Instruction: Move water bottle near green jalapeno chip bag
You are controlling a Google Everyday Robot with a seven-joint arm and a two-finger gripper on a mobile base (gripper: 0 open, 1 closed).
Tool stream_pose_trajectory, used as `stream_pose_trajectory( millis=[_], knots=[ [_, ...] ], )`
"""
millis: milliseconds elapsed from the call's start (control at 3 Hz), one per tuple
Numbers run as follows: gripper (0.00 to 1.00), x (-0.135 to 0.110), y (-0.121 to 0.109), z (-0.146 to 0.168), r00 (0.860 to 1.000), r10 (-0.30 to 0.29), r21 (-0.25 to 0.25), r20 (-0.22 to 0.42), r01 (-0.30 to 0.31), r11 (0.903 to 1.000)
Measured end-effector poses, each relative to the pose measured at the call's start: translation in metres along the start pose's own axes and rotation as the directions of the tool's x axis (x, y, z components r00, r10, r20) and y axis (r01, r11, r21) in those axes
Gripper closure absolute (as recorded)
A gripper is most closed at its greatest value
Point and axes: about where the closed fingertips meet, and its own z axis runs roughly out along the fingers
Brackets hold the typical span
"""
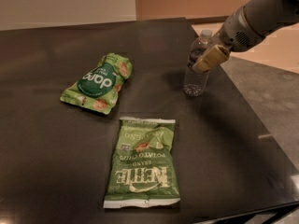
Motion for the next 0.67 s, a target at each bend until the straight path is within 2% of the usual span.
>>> stream_pose_trajectory(
  millis=[333, 667],
  knots=[
    [0.64, -0.007, 0.011, -0.002, 1.000, -0.001, -0.033, 0.028, 0.002, 0.9994],
    [0.88, -0.017, 0.035, -0.009, 0.998, -0.012, -0.093, 0.063, 0.018, 0.9955]
  ],
)
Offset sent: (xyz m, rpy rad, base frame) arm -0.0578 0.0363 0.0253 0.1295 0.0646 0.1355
